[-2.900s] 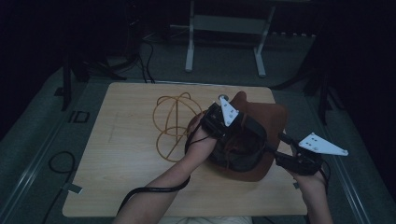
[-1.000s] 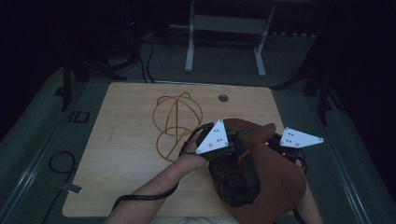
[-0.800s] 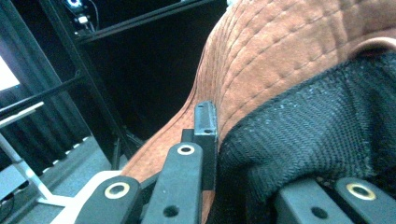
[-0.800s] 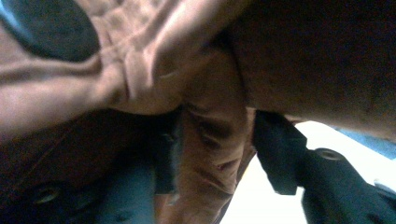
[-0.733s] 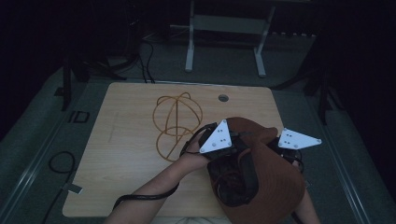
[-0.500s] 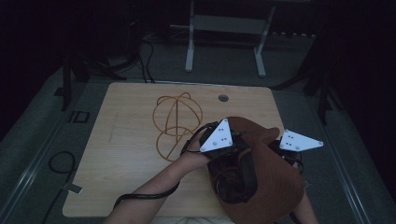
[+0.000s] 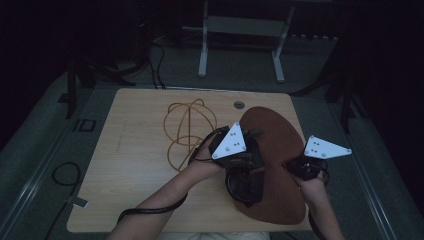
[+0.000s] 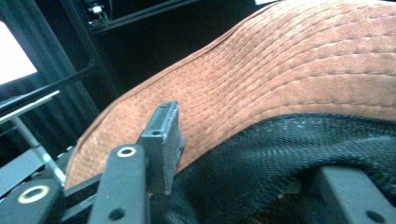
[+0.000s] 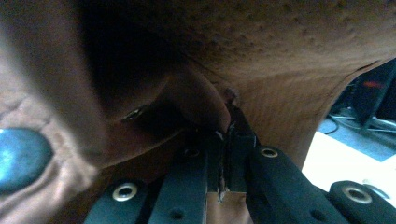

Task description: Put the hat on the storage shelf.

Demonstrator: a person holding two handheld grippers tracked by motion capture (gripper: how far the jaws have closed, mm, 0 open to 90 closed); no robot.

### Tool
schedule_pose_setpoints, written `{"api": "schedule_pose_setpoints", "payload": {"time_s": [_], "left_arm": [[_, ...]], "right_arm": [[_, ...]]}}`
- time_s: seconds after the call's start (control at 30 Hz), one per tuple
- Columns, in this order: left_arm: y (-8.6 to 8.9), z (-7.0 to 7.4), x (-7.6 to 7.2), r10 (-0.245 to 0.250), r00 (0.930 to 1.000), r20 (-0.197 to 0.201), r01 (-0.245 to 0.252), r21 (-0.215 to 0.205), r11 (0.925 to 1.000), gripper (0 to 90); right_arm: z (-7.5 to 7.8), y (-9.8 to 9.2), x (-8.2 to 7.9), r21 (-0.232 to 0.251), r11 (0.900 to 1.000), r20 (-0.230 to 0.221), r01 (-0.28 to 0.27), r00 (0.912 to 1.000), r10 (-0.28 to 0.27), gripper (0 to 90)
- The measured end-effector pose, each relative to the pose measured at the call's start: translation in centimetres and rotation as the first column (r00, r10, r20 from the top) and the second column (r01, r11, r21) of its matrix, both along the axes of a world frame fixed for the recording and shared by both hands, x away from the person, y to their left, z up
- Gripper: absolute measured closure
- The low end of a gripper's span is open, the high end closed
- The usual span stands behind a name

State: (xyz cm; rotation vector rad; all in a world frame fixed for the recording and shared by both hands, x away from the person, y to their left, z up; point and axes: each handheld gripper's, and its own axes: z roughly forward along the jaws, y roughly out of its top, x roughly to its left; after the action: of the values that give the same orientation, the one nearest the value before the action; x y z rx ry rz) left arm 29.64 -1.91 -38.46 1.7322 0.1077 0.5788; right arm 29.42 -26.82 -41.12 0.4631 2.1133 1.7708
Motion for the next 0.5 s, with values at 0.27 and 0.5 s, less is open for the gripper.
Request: {"api": "schedule_pose_setpoints", "payload": {"time_s": [0.27, 0.5], "left_arm": [[0.8, 0.3, -0.2, 0.056, 0.9977, -0.038, -0.056, 0.012, 0.9984, 34.9], [1.9, 0.7, -0.2, 0.093, 0.9944, -0.049, -0.091, 0.044, 0.9949, 29.5]], "right_arm": [[0.1, 0.7, 0.0, -0.018, 1.000, 0.004, -0.012, 0.9999, 0.012, 87.8], [0.4, -0.1, 0.1, 0.011, 1.000, -0.001, 0.009, 1.0000, -0.009, 87.8]]}}
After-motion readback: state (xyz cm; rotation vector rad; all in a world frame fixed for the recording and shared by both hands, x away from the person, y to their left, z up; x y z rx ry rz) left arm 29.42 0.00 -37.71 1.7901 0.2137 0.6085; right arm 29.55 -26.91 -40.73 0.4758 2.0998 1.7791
